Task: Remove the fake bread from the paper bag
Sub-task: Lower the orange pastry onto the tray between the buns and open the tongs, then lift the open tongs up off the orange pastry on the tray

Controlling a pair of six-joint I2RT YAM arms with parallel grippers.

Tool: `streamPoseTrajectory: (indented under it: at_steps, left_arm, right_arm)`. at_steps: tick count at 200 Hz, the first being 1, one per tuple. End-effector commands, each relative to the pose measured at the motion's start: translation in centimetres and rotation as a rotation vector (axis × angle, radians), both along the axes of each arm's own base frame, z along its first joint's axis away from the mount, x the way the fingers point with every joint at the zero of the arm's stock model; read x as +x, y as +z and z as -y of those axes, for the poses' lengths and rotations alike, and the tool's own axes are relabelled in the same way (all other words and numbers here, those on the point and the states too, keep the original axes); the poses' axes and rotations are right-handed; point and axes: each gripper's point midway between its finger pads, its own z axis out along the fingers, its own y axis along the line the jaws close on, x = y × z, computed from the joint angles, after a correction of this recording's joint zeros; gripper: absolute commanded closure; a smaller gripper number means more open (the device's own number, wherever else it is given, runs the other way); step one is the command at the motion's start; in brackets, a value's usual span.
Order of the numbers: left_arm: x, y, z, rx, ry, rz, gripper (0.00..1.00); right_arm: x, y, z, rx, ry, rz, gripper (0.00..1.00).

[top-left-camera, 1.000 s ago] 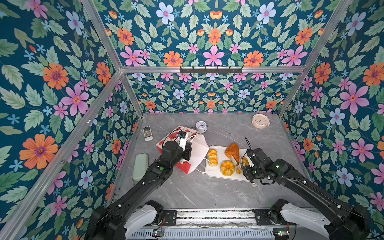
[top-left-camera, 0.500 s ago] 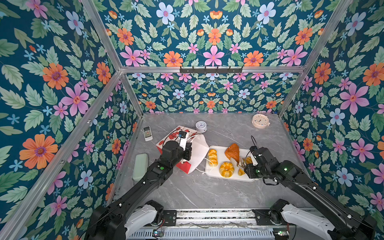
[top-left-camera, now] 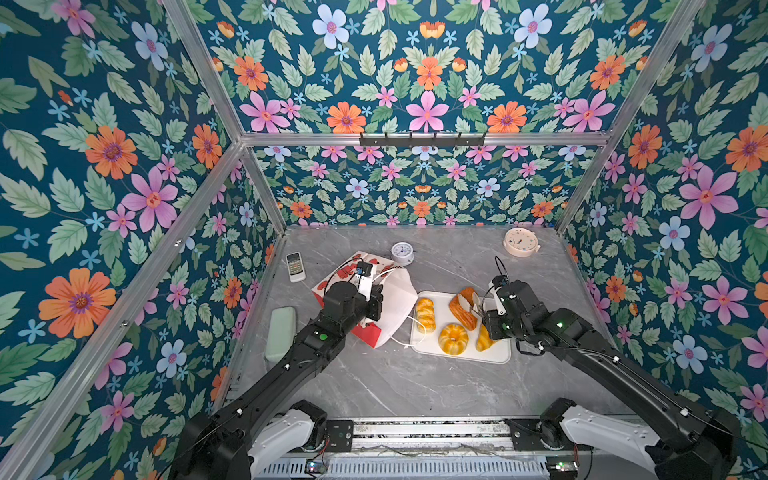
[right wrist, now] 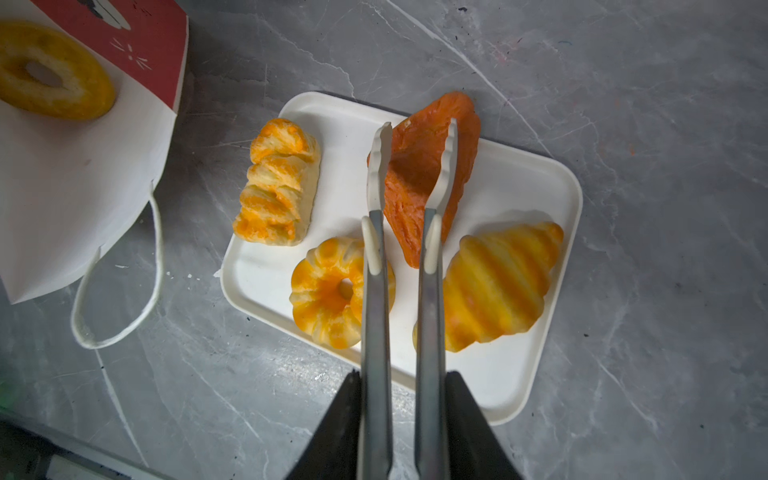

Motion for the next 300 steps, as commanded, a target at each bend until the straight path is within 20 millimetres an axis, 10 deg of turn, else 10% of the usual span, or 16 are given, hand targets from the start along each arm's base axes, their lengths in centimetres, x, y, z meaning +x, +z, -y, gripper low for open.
streamPoseTrajectory:
  at_steps: [1, 56, 141, 206, 300]
  left_arm:
    - [0.1, 0.6, 0.1, -0.020, 0.001, 0.015, 1.00]
    - [0.1, 0.6, 0.2, -0.023, -0.005, 0.015, 1.00]
    - [0.1, 0.6, 0.1, -0.022, 0.000, 0.020, 1.00]
    - [0.1, 0.5, 0.1, -0.023, -0.002, 0.017, 1.00]
    - [0.0, 0.6, 0.2, -0.020, -0.009, 0.015, 1.00]
  right_arm:
    - [2.1, 0.6, -0.3, -0.021, -0.006, 0.083, 0.68]
    - [2.7, -2.1, -1.1, -0.039, 0.013, 0.034, 0.71]
    - [-1.3, -1.7, 0.7, 0.012, -0.028, -0.051, 0.72]
    - [2.5, 3.7, -1.2, 0.049, 0.024, 0.159, 0.70]
    - [2.5, -1.2, -1.6, -0.013, 0.028, 0.024, 0.70]
